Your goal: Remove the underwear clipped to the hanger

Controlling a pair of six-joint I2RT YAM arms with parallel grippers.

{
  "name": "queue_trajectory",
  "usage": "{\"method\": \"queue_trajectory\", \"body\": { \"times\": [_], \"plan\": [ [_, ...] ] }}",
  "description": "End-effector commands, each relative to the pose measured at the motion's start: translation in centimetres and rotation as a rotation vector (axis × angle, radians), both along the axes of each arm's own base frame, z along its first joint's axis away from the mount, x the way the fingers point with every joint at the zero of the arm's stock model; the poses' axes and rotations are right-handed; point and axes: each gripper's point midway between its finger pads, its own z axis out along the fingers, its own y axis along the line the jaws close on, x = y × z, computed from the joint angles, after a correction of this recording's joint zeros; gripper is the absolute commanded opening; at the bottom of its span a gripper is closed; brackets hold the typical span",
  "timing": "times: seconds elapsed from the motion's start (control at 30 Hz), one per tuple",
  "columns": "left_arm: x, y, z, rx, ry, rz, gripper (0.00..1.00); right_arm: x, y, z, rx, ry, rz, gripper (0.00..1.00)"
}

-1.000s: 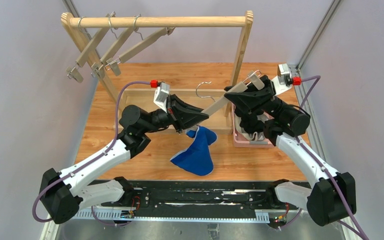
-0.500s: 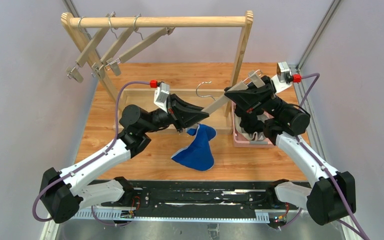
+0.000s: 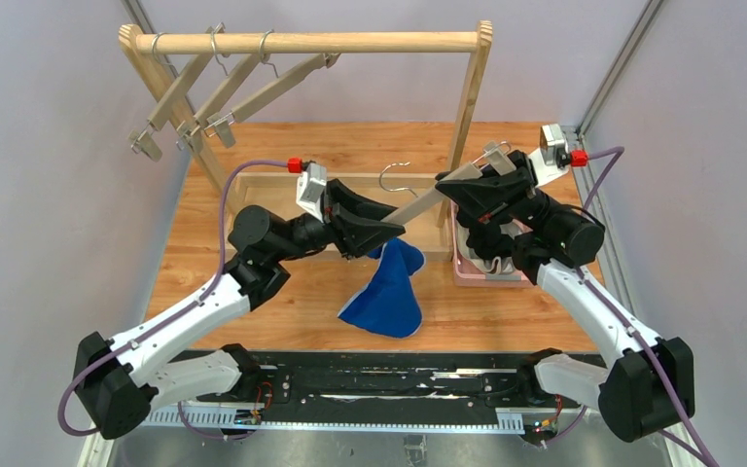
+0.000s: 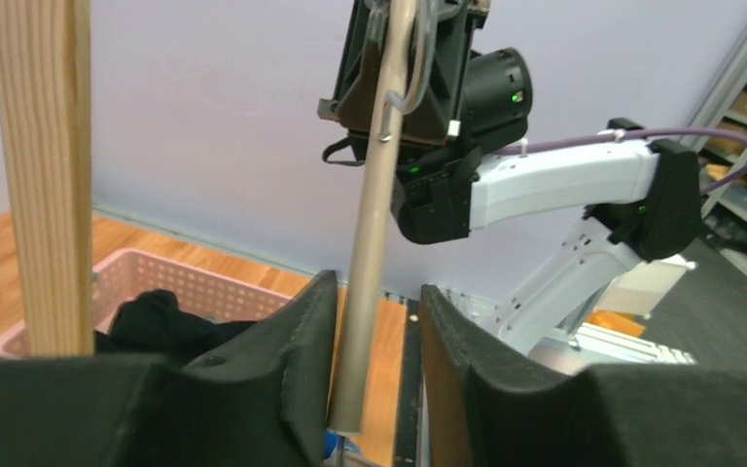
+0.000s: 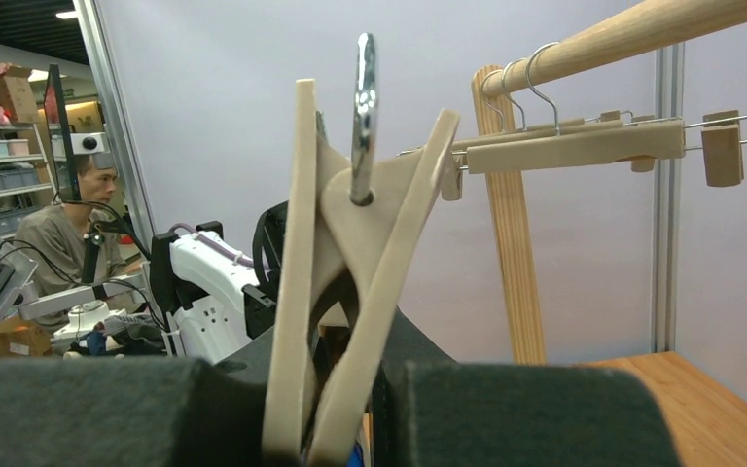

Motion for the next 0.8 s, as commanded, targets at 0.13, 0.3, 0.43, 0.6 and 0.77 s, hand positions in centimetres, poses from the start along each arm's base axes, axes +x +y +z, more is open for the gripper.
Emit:
{"method": "queue_trajectory", "body": {
  "times": [0.13,0.3,0.43,0.6,0.77],
  "plan": [
    [-0.4,2.5,-0.7,0.071,-0.082,0.139,0.62,-2.2,-0.6,2.0,0.043,-0.139,-0.026,0.0],
    [0.6,4.7,-3.5,0.205,-0.1,0.275,0.71,-2.5,-0.8,2.5,0.054,-0.132,-0.021,0.01],
    [0.9,5.7,-5.0,0.276,-0.109,0.328,0.77,-2.7,-0.8,2.7,0.056,-0.129,-0.009,0.01],
    [0.3,5.3,-4.3,0.251,-0.138,0.287,0.79,-2.7,-0.8,2.6,0.059,-0.118,-0.003,0.0],
    [0.2,4.5,-4.0,0.225,-0.145,0.248,0.78,-2.6,-0.8,2.4,0.056,-0.106,0.002,0.01]
  ]
}}
